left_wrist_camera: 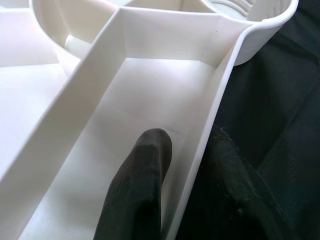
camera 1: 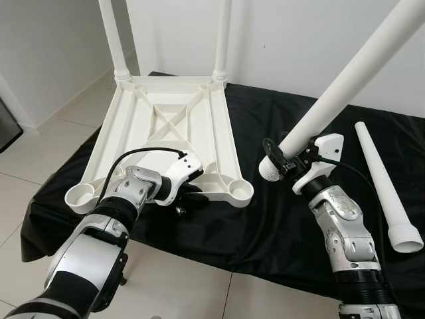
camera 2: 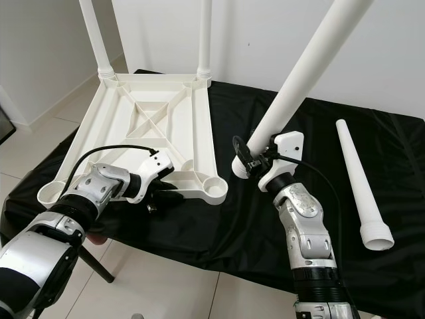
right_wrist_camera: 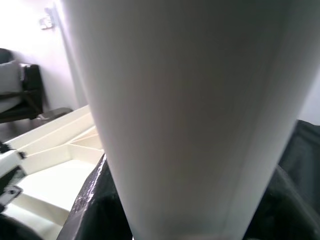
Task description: Building children table
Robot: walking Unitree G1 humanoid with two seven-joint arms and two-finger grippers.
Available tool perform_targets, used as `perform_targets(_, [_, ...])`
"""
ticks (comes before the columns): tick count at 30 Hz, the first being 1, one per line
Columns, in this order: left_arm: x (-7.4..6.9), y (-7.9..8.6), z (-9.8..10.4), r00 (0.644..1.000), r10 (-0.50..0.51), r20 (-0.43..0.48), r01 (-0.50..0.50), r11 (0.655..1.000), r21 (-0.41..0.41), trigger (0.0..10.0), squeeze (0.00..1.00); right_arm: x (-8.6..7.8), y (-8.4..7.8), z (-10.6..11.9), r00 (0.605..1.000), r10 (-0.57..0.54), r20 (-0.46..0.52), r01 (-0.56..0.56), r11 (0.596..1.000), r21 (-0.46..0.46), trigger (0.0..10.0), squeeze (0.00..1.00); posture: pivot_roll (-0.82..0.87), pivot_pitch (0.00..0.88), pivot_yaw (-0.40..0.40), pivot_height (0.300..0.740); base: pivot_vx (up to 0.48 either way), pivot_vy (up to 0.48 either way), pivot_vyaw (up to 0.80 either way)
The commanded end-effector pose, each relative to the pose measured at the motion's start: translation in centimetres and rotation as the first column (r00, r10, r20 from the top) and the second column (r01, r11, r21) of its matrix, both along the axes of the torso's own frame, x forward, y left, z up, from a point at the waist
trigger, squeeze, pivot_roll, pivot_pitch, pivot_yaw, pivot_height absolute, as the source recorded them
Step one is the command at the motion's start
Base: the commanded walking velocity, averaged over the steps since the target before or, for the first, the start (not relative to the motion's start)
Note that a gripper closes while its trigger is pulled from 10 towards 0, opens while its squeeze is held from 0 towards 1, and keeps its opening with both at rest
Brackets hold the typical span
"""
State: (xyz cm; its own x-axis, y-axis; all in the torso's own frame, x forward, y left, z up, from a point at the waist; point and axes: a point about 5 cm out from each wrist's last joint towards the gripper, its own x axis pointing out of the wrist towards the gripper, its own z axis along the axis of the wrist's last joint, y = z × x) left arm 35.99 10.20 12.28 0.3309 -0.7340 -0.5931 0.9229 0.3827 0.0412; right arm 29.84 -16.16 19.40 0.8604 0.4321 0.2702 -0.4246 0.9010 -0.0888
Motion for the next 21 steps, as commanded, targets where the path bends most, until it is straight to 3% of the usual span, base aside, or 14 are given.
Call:
perform_targets(1, [1.0, 1.2, -0.2, 0.975, 0.184, 0.123, -0.194, 0.978, 0.076, 10.0, 0.00, -0.2, 0.2, 0.1, 1.000, 0.026, -0.003, -0.026, 1.000, 0.005, 10.0, 0.00, -0.07, 0.000, 0.014, 0.740, 0.000, 0.000, 0.00])
perform_targets(21, [1.5, -0.4, 1.1, 0.971, 0.140, 0.195, -0.151, 0.988, 0.042, 10.0, 0.00, 0.2, 1.4, -0.9, 0.989, 0.122, -0.080, -0.126, 0.991, -0.041, 10.0, 0.00, -0.04, 0.011, -0.015, 0.740, 0.000, 0.000, 0.00])
